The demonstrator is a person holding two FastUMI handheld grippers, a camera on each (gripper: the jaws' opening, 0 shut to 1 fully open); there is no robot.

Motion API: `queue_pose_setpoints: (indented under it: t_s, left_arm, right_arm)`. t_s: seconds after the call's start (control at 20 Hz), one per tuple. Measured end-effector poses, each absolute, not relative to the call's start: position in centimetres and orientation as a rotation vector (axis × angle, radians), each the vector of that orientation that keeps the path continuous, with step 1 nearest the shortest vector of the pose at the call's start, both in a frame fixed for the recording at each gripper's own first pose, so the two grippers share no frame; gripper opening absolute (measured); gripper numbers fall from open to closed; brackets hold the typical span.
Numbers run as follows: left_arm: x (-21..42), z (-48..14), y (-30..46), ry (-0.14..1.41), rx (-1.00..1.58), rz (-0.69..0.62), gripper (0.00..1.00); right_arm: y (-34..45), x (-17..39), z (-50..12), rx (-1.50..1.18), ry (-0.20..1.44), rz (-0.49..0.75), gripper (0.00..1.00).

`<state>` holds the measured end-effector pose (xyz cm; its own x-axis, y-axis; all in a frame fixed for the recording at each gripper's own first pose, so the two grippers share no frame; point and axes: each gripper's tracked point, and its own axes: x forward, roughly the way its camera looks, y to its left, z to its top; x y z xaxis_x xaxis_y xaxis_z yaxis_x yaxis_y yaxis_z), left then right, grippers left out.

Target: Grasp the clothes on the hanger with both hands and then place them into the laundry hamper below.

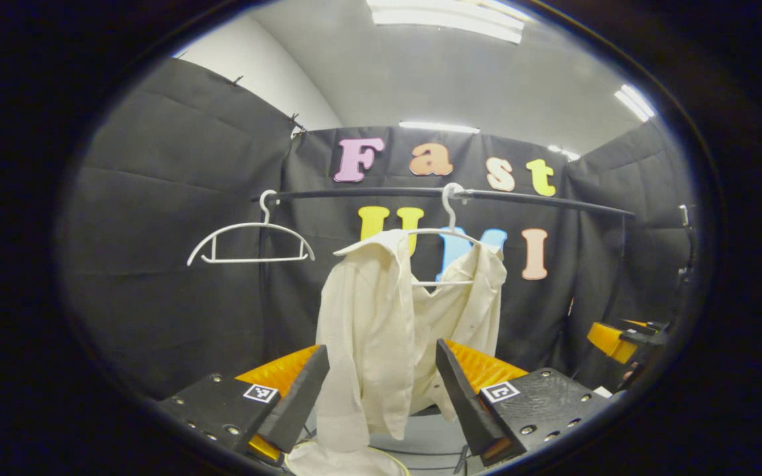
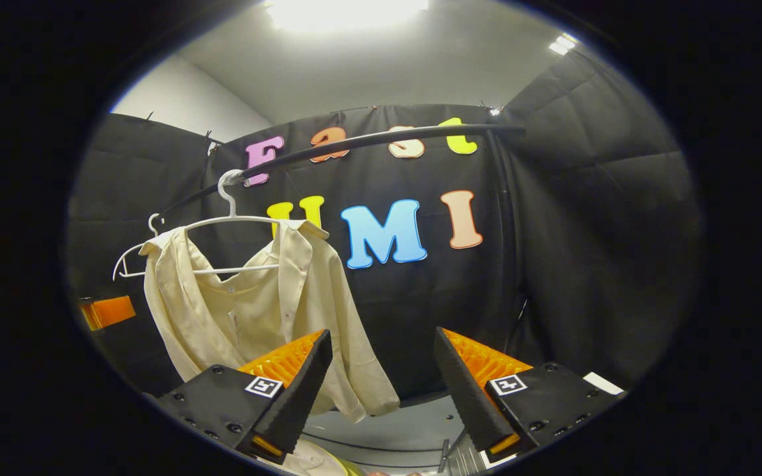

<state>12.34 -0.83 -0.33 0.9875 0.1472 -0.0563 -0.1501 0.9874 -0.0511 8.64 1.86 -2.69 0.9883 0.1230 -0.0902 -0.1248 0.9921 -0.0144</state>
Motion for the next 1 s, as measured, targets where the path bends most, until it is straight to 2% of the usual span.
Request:
queue_pose_setpoints:
  t_s: [0.6,1.0]
  left_arm:
    - [22.5,-0.8,-2.4,0.061,-0.06,0.242,0.95]
    - [26.0,-2.4,-0.6,0.089,-0.068,0.396,0.95]
  right_arm:
    - [3.2,16.3,-4.4,-0.01,0.12,0.234,0.98]
    - [3.7,19.2,-5.5,-0.011,0.145,0.312,0.98]
